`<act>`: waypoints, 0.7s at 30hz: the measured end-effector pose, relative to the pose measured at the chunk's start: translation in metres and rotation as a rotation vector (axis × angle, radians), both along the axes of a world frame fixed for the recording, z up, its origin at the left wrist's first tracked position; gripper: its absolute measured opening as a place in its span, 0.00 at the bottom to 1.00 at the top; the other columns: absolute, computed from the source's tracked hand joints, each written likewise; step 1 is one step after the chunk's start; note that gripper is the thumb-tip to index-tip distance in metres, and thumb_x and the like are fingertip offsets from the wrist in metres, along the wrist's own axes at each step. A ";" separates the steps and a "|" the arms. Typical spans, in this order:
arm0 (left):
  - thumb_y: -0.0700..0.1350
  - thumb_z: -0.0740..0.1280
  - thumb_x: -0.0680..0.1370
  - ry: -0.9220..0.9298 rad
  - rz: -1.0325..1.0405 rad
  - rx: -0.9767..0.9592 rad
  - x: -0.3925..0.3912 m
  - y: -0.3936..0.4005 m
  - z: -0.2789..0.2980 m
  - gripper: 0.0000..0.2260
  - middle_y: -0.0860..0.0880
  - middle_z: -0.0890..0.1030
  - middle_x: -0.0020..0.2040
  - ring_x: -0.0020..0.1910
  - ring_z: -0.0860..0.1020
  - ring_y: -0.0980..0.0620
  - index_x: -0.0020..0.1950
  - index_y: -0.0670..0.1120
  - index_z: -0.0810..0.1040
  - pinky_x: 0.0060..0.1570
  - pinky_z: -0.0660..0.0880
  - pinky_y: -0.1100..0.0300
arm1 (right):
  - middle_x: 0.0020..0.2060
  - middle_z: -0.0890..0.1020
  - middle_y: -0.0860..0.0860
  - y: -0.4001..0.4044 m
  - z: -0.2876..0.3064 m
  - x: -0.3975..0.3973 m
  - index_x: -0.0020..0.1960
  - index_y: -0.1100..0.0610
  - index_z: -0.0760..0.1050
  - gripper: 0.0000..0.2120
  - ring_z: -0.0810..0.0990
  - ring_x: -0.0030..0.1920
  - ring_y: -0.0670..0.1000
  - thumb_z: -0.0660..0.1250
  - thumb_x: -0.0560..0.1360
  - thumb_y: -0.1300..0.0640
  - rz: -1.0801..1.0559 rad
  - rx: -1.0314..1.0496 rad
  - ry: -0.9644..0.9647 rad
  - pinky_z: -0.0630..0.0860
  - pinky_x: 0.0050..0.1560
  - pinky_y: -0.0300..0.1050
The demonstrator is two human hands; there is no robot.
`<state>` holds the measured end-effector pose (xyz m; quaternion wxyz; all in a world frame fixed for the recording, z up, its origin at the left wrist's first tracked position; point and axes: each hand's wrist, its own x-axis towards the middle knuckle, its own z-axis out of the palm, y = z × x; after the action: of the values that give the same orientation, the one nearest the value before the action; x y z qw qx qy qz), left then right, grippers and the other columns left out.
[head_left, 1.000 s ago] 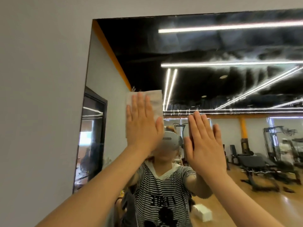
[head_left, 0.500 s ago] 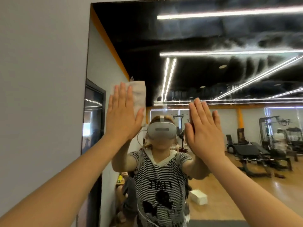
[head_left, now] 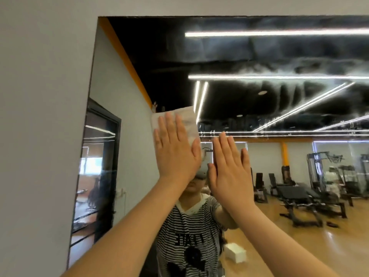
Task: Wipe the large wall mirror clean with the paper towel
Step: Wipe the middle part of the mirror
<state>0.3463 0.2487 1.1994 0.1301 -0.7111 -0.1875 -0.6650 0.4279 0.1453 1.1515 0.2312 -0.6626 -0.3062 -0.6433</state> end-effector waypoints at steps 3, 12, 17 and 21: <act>0.59 0.39 0.78 0.063 -0.020 -0.009 -0.007 -0.002 0.000 0.33 0.39 0.46 0.79 0.78 0.45 0.41 0.77 0.42 0.39 0.73 0.38 0.50 | 0.76 0.62 0.56 -0.005 0.003 -0.004 0.76 0.59 0.60 0.28 0.58 0.76 0.55 0.49 0.80 0.48 0.026 -0.021 0.015 0.50 0.74 0.56; 0.61 0.39 0.76 0.119 0.001 -0.041 -0.008 0.002 0.002 0.34 0.42 0.40 0.79 0.77 0.37 0.45 0.77 0.45 0.35 0.74 0.35 0.52 | 0.73 0.68 0.57 -0.086 0.017 0.027 0.73 0.58 0.64 0.28 0.61 0.73 0.55 0.53 0.77 0.47 0.063 -0.054 -0.018 0.49 0.73 0.52; 0.60 0.44 0.78 0.109 0.054 -0.050 -0.005 0.002 0.002 0.34 0.41 0.45 0.80 0.78 0.42 0.43 0.79 0.44 0.42 0.75 0.39 0.50 | 0.75 0.61 0.59 -0.149 0.022 0.072 0.75 0.57 0.58 0.31 0.55 0.75 0.57 0.50 0.77 0.41 0.024 0.037 0.066 0.40 0.74 0.53; 0.59 0.48 0.79 0.076 0.039 -0.089 -0.003 -0.002 0.003 0.34 0.39 0.49 0.79 0.78 0.47 0.40 0.79 0.41 0.47 0.75 0.44 0.46 | 0.75 0.60 0.58 -0.171 0.013 0.099 0.76 0.58 0.58 0.33 0.55 0.76 0.57 0.50 0.78 0.39 0.000 0.011 0.096 0.49 0.73 0.56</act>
<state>0.3431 0.2466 1.2026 0.1183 -0.7371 -0.2259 -0.6258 0.5265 -0.0254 1.1646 0.2491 -0.6913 -0.2913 -0.6125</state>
